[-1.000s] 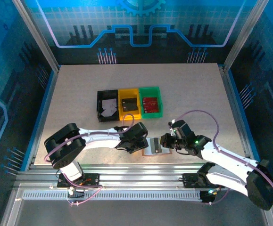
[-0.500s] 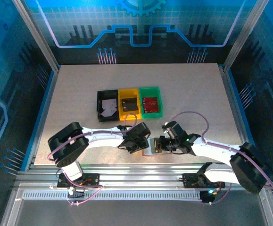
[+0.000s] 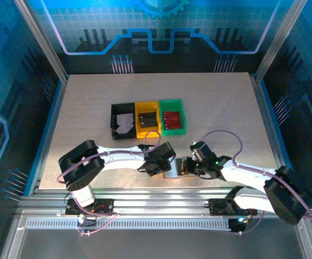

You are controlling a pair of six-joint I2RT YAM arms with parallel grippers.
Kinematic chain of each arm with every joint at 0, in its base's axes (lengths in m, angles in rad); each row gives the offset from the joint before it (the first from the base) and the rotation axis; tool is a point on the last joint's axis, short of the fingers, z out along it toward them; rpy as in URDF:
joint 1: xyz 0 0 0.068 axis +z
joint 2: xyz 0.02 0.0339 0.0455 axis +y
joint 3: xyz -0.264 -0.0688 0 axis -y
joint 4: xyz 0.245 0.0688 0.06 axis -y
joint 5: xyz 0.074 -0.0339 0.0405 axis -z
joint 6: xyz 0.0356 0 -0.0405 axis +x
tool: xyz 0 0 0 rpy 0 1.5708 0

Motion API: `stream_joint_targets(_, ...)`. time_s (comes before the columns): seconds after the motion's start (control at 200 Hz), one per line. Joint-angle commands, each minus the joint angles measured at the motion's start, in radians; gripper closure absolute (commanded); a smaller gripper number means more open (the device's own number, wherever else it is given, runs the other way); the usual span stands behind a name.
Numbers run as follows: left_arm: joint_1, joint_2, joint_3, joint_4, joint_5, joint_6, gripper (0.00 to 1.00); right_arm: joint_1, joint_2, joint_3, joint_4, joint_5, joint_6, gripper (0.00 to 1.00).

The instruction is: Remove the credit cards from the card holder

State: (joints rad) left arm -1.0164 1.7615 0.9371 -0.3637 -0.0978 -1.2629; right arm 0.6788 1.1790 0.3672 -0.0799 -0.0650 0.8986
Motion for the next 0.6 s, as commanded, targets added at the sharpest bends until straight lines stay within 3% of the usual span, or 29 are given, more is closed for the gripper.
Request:
stream_joint_targets(0.0, -0.081, 0.323, -0.108, 0.427, 0.264, -0.054, 0.46, -0.030, -0.023, -0.033, -0.068, 0.039, -0.015, 0.95)
stream_joint_targets(0.35, -0.080, 0.323, -0.134, 0.448, 0.265, -0.059, 0.46, -0.057, -0.053, -0.027, -0.063, -0.049, -0.049, 0.97)
stream_joint_targets(0.595, -0.082, 0.324, -0.116, 0.444, 0.267, -0.052, 0.46, 0.013, -0.104, 0.028, -0.063, -0.056, -0.049, 0.96)
